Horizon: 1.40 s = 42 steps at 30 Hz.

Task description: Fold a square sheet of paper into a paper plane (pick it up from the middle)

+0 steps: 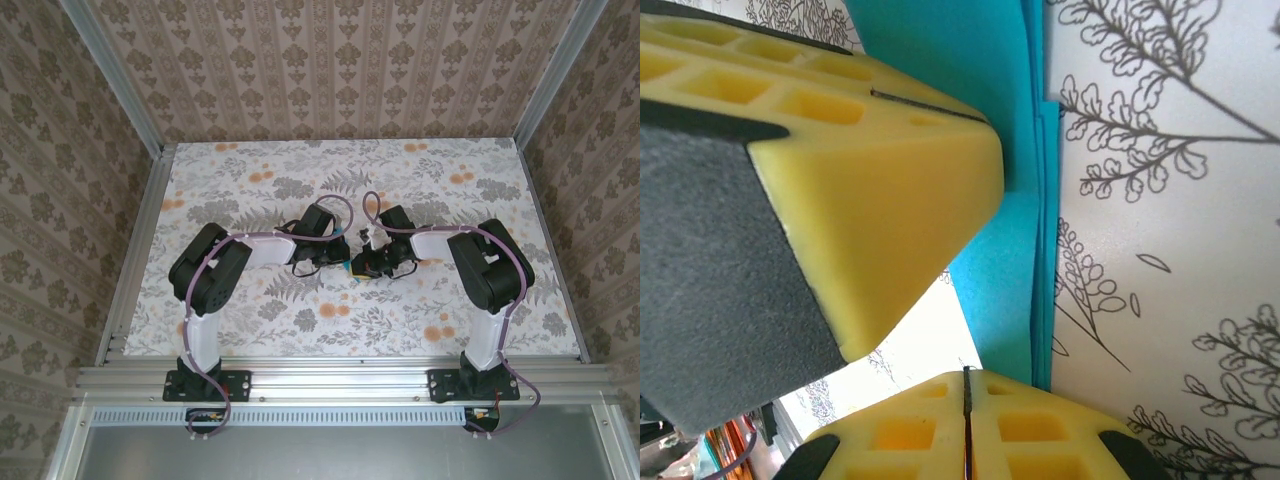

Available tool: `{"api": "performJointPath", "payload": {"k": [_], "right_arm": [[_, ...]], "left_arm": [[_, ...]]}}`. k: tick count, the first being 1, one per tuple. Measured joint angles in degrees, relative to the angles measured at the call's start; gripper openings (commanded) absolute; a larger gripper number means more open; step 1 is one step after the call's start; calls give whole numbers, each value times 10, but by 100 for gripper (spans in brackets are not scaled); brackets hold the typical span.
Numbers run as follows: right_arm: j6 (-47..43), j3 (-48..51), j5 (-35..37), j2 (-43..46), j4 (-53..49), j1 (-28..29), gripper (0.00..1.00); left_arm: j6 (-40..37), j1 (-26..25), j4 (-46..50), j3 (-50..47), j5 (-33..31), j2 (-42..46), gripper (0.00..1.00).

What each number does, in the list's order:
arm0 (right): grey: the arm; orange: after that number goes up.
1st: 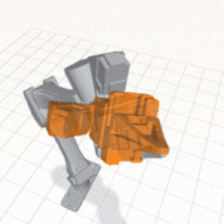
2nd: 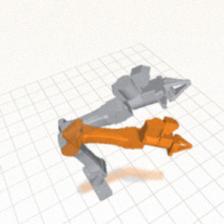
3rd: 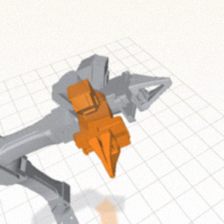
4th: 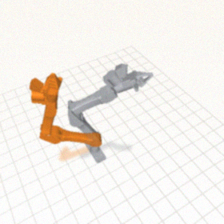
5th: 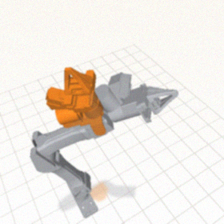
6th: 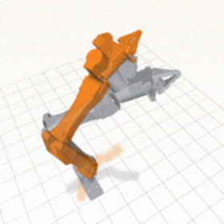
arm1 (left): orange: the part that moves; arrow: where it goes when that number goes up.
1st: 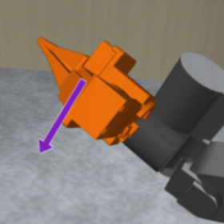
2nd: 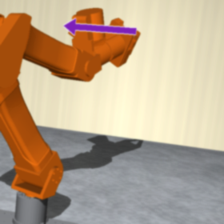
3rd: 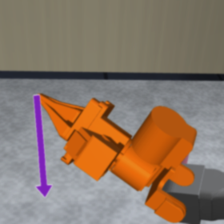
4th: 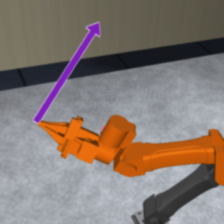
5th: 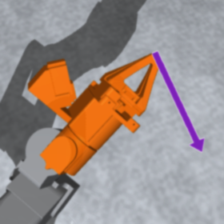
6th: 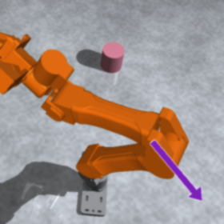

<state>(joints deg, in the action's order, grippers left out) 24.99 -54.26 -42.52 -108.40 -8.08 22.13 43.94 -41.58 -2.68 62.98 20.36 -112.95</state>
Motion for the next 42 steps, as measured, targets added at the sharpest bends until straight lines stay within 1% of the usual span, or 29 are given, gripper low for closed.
{"api": "performJointPath", "payload": {"k": [17, 21, 28, 32, 35, 42], "right_arm": [[-37, 4, -2, 2, -26, 0, 9], [-39, 27, 7, 24, -33, 0, 9], [-36, 60, 27, 90, -101, 4, 11], [-23, 48, 36, 116, -90, 4, 13], [-10, 22, 40, 101, -69, 4, 12], [1, -25, 44, 28, -38, 10, 12]], "left_arm": [[0, 0, 0, -2, 6, 0, 10], [0, -1, 0, -3, 13, 0, 11], [0, 0, -1, -3, 13, 0, 10], [0, 0, -1, -3, 13, 0, 10], [0, 0, -1, -3, 13, 0, 11], [0, 0, -1, -3, 13, 0, 11]]}}
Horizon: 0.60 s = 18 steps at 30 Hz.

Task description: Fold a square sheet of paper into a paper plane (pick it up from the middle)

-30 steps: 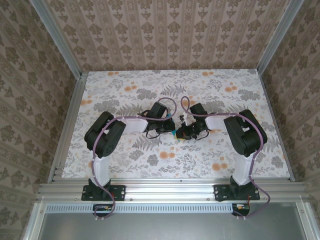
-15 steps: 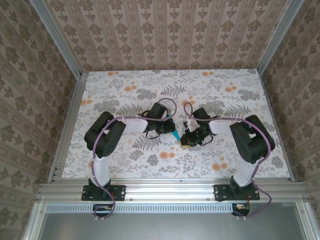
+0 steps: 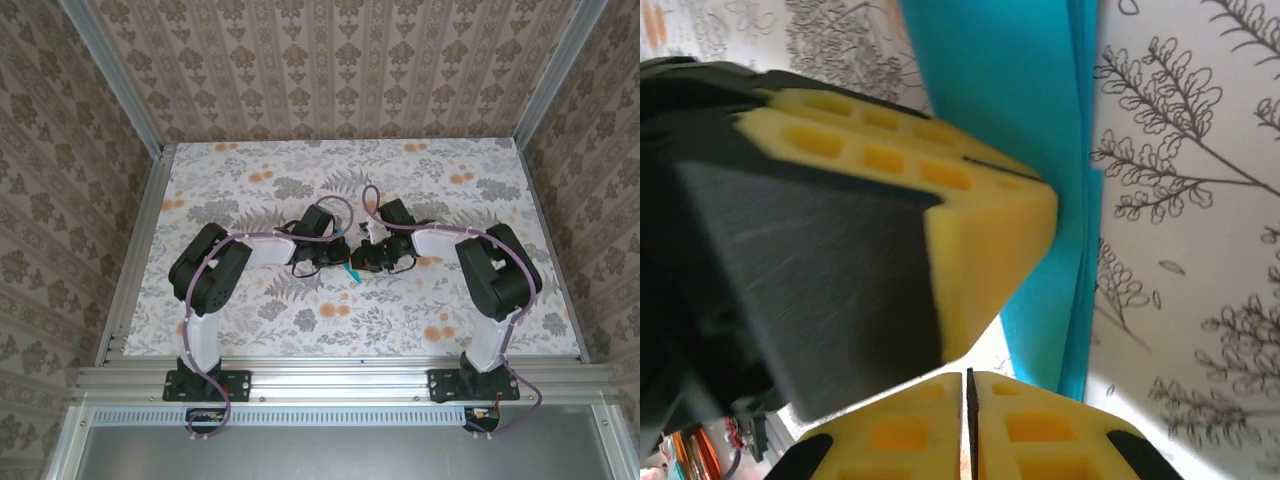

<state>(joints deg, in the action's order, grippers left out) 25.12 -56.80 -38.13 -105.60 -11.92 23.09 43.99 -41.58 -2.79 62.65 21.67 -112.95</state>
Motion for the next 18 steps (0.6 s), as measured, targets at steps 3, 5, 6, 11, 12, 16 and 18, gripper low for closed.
{"api": "performJointPath", "payload": {"k": [3, 5, 6, 11, 12, 16, 18], "right_arm": [[2, 0, 0, -21, -1, 2, 11], [1, 0, 0, -29, 0, 3, 11], [1, 0, 0, -29, 0, 3, 11], [-7, 2, 1, -30, 0, 3, 10], [-9, 3, 2, -30, 0, 3, 10], [-13, 8, 2, -30, 5, 3, 10], [-14, 12, 1, -28, 7, 2, 10]], "left_arm": [[0, 0, 0, 0, 0, 0, 11], [0, 0, 0, 0, 0, 0, 11], [0, 0, 0, 0, 0, 0, 12], [0, 2, 0, 2, 7, 0, 18], [-1, 4, 2, 3, 10, 0, 19], [-11, 20, 10, 9, 24, 0, 23], [-21, 34, 17, 16, 26, 0, 24]]}}
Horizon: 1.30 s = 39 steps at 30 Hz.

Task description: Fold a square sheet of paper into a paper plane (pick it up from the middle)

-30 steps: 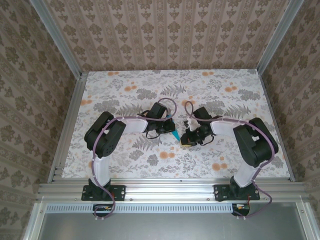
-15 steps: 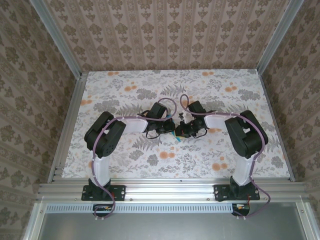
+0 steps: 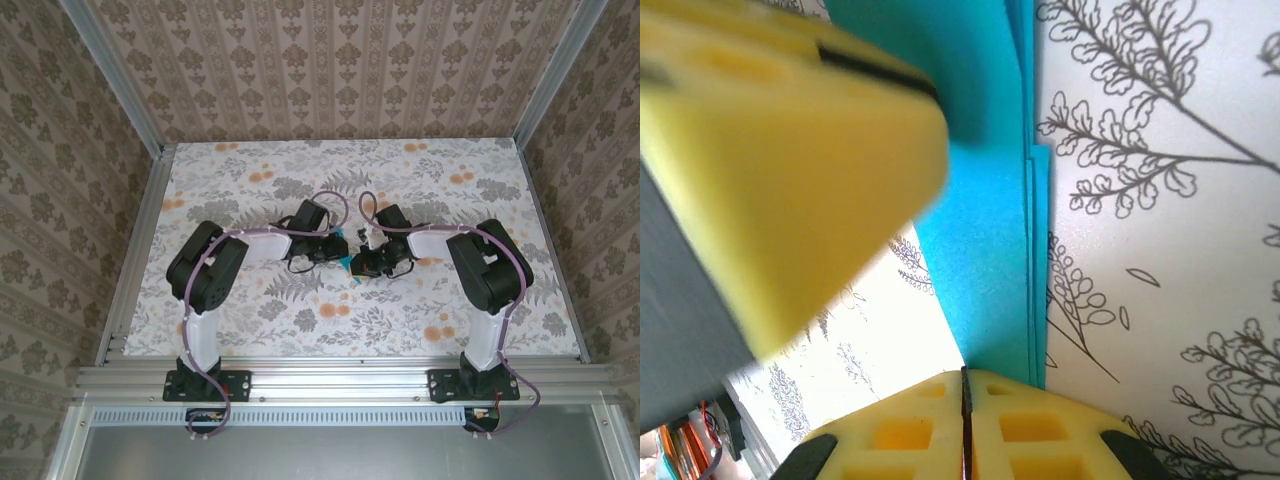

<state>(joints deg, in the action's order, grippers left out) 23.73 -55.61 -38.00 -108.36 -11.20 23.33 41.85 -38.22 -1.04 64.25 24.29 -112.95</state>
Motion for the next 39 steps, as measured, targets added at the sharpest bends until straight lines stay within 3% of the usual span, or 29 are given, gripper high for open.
{"api": "performJointPath", "payload": {"k": [8, 26, 33, 39], "right_arm": [[-2, 21, -20, 10, 1, 0, 10], [1, 26, -28, 11, 1, 0, 10], [6, 25, -28, 10, -2, 0, 9], [8, 23, -29, 9, -4, -1, 8]], "left_arm": [[-50, 56, 5, 39, 7, -30, 25], [-100, 86, 5, 47, 19, -10, 32], [-85, 53, -42, -36, 20, 112, 31], [-57, -17, -75, -84, 14, 113, 24]]}}
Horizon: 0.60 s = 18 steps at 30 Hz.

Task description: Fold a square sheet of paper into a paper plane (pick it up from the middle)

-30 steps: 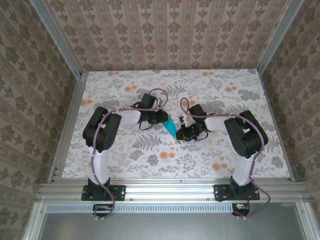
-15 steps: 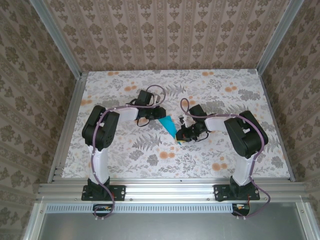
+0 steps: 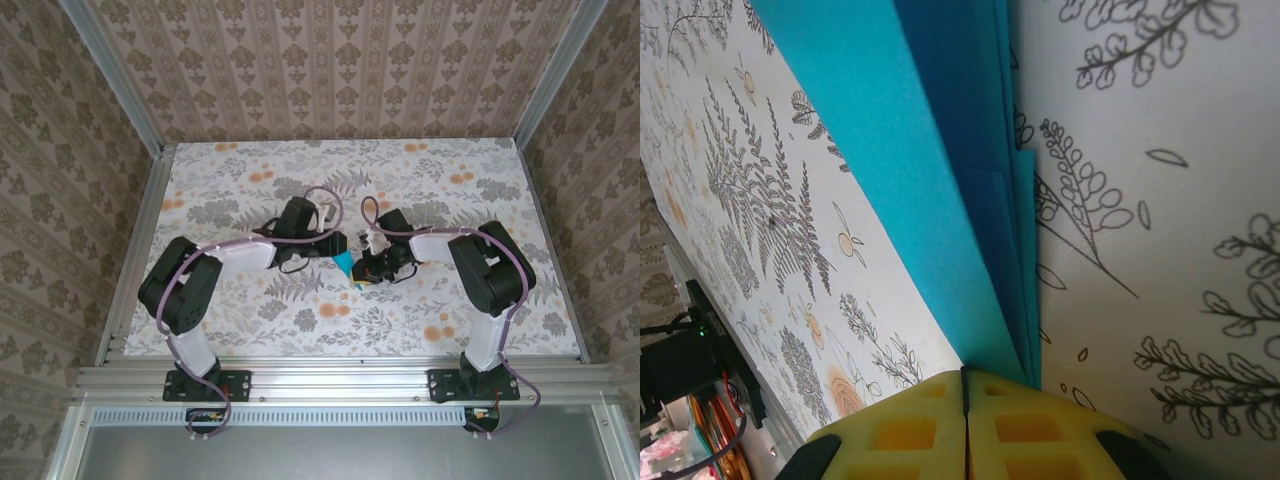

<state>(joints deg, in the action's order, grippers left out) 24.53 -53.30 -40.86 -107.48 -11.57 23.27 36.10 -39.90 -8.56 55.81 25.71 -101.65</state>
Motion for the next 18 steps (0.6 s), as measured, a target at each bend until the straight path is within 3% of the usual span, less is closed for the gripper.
{"api": "performJointPath", "payload": {"k": [9, 18], "right_arm": [[2, -3, -2, -2, -5, -1, 8], [3, -4, -3, -3, -8, -1, 7]], "left_arm": [[23, -12, -33, 1, 0, -87, 20], [25, 1, -46, 6, 16, -98, 20]]}}
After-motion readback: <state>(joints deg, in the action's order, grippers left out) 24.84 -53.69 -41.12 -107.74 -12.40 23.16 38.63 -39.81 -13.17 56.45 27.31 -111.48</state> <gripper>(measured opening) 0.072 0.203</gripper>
